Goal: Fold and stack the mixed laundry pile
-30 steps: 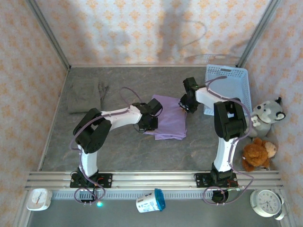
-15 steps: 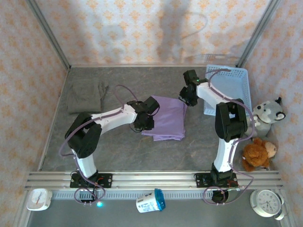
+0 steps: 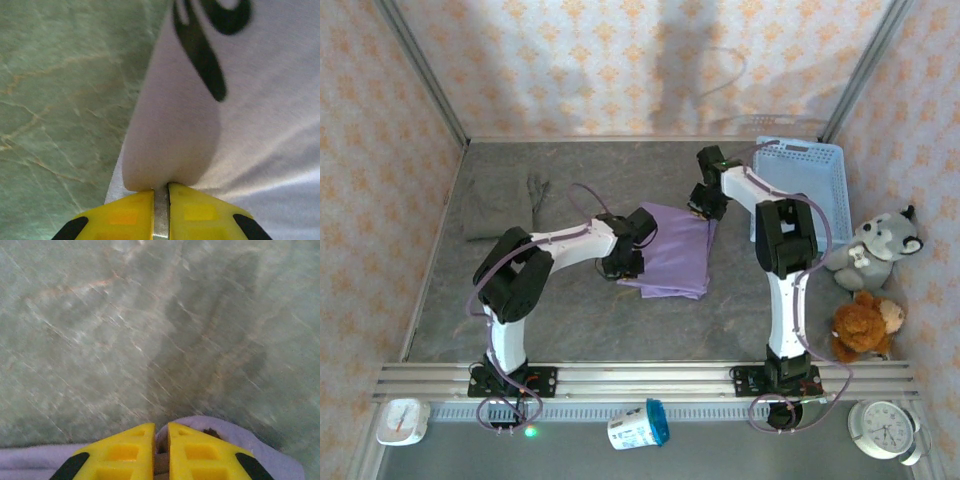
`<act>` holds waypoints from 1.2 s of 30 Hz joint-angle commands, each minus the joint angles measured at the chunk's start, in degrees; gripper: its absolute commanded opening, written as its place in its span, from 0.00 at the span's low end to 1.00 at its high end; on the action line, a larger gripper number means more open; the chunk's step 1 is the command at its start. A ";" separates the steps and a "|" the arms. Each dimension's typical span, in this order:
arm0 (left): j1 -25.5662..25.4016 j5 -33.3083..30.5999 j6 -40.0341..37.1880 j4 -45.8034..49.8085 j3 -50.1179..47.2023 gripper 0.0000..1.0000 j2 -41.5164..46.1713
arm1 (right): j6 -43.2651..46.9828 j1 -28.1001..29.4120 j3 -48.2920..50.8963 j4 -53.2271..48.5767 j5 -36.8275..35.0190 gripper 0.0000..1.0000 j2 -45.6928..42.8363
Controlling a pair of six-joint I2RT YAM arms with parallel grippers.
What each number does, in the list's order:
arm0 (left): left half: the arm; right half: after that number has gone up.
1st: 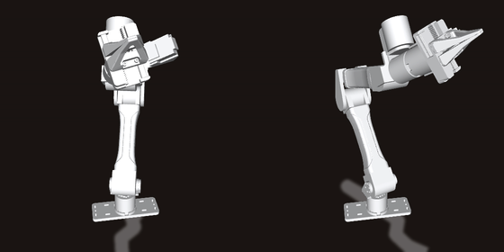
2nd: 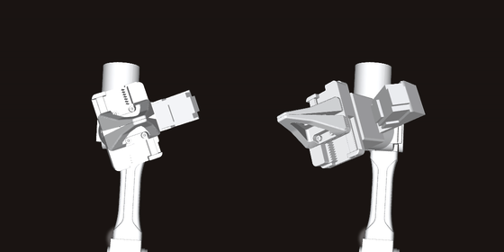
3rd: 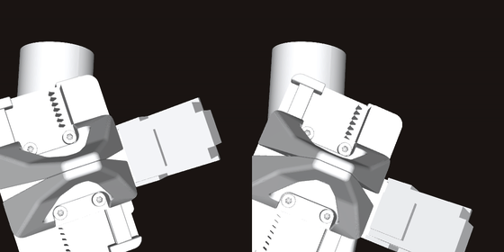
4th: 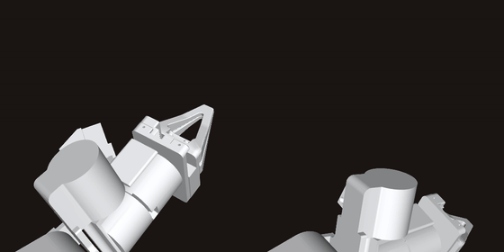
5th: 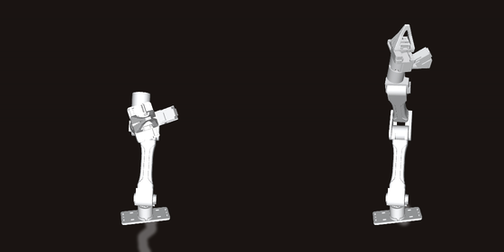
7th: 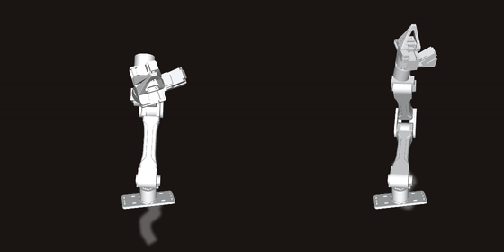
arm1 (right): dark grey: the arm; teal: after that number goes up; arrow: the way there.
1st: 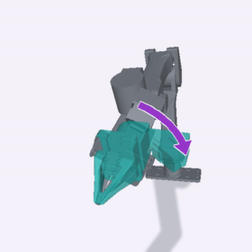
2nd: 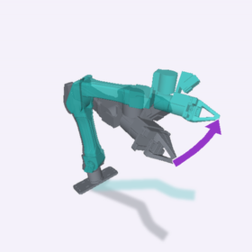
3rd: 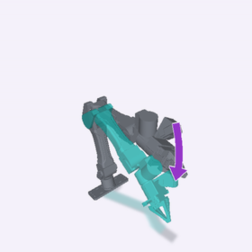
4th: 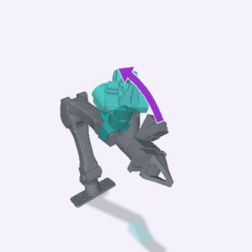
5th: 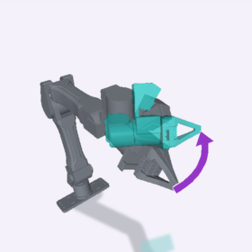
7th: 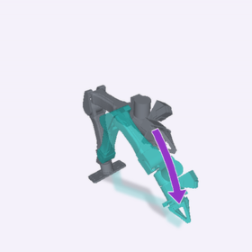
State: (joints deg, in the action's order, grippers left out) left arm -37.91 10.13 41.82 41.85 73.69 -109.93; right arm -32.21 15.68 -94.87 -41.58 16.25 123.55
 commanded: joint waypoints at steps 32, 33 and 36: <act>6.79 -1.22 12.38 -0.79 0.47 0.76 12.72 | 0.13 7.19 29.94 -5.91 -5.30 0.92 -36.91; 6.75 -1.16 14.17 -2.48 -2.09 0.76 13.81 | 0.44 7.19 30.14 -5.92 -5.16 0.93 -37.05; 6.56 -0.99 17.75 -5.93 -6.85 0.77 15.01 | 1.18 7.22 30.49 -5.47 -4.23 0.99 -37.59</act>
State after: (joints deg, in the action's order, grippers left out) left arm -31.40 7.81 52.07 42.26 70.35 -95.39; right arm -34.46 23.05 -63.96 -44.38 13.28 86.56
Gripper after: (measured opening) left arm 0.765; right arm 0.991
